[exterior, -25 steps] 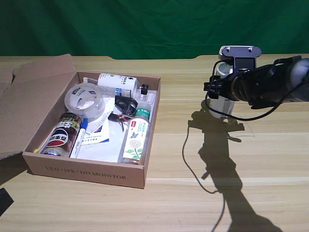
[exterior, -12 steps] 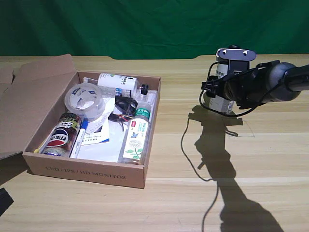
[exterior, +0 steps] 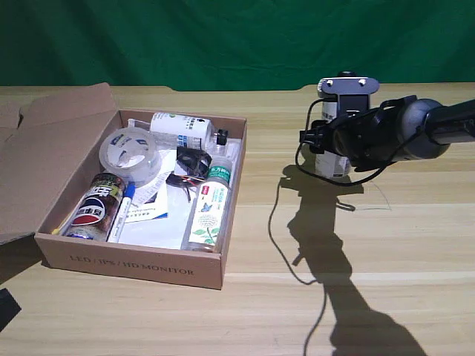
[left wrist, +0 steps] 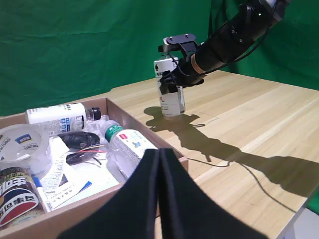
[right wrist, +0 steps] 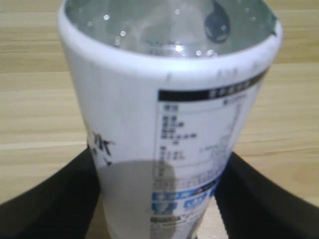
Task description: Place the white bottle into the box.
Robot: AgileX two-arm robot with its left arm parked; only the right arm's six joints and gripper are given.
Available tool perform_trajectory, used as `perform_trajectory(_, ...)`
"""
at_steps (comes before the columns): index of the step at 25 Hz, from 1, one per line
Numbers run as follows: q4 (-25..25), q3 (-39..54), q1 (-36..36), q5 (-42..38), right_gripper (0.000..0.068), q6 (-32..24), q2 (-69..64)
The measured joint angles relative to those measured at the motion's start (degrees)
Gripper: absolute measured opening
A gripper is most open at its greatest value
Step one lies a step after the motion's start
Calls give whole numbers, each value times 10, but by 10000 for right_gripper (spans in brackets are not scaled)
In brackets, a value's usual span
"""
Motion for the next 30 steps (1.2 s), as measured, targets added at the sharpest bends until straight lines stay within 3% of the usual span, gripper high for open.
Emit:
perform_trajectory(8, 1, 0, 119, -65, 505, -103, -110)
perform_trajectory(14, -5, 0, 199, -218, 505, -106, -148)
perform_trajectory(19, -15, -13, 208, -354, 505, -100, -96)
perform_trajectory(28, -22, -25, 208, -410, 513, -69, -69)
perform_trajectory(30, -24, -25, 208, -411, 597, -68, -69)
